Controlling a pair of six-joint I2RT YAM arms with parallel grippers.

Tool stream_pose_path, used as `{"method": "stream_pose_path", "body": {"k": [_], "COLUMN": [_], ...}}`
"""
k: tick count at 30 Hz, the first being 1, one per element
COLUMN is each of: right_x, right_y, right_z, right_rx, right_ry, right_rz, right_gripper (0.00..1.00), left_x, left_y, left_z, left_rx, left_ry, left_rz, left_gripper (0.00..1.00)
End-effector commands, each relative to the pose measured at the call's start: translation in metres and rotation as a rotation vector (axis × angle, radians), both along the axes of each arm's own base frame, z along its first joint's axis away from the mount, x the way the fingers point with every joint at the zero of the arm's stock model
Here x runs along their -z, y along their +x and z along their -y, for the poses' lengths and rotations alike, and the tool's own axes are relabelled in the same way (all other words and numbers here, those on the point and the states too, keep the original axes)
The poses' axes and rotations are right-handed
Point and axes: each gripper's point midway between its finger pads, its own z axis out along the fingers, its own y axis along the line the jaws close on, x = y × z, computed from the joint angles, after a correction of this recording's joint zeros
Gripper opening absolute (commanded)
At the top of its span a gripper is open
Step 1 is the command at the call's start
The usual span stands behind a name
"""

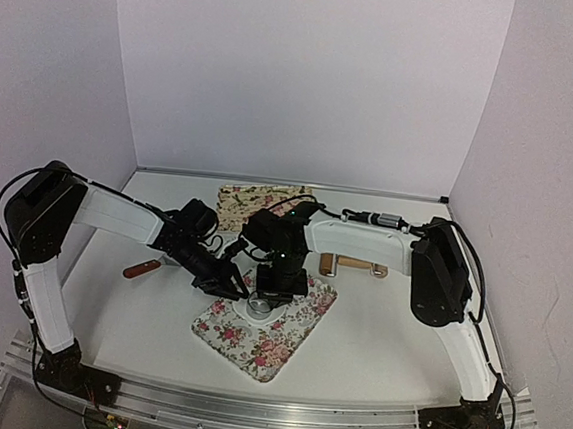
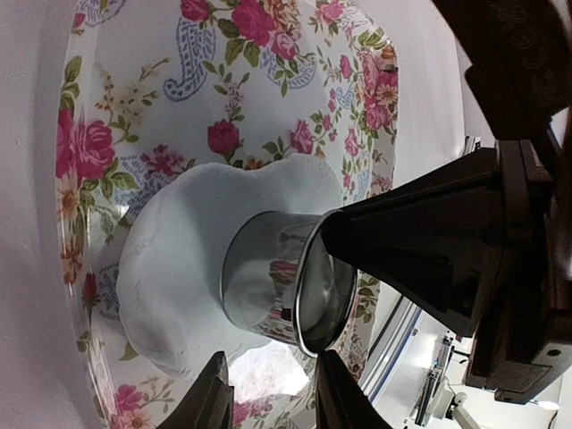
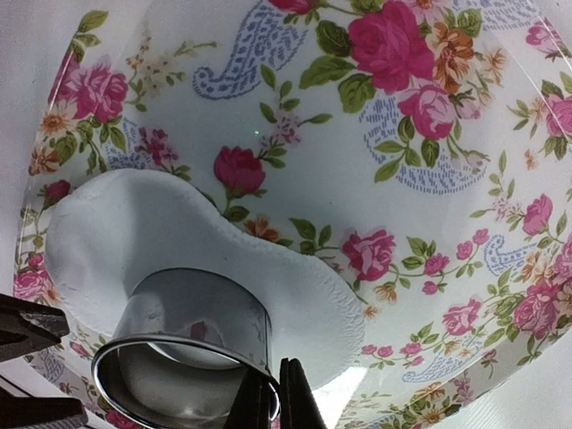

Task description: Roll out the dumpling wrappers from the dough

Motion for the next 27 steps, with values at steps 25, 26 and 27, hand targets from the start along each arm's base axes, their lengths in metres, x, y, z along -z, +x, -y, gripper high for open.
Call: {"method": "stream_pose_path", "body": {"k": [25, 26, 27], "right_x": [0.054, 0.054, 0.054], "right_y": [-0.025, -0.025, -0.025], "right_z": [0.026, 0.026, 0.025], "right_rx": [-0.014, -0.014, -0.014], "right_ry": [-0.17, -0.169, -0.169], "right_rz": [-0.101, -0.101, -0.1], "right_gripper": [0.0, 0.0, 0.0], "left_x": [0.017, 0.02, 0.023], "left_y": [0.011, 0.01, 0.009], "left_z": [0.015, 0.013, 0.011], "left_rx": [0.007, 0.005, 0.005], "left_ry": [0.013, 0.027, 0.04], "left_rz": [-0.02, -0.025, -0.031], "left_gripper": [0.29, 0.29, 0.28]}}
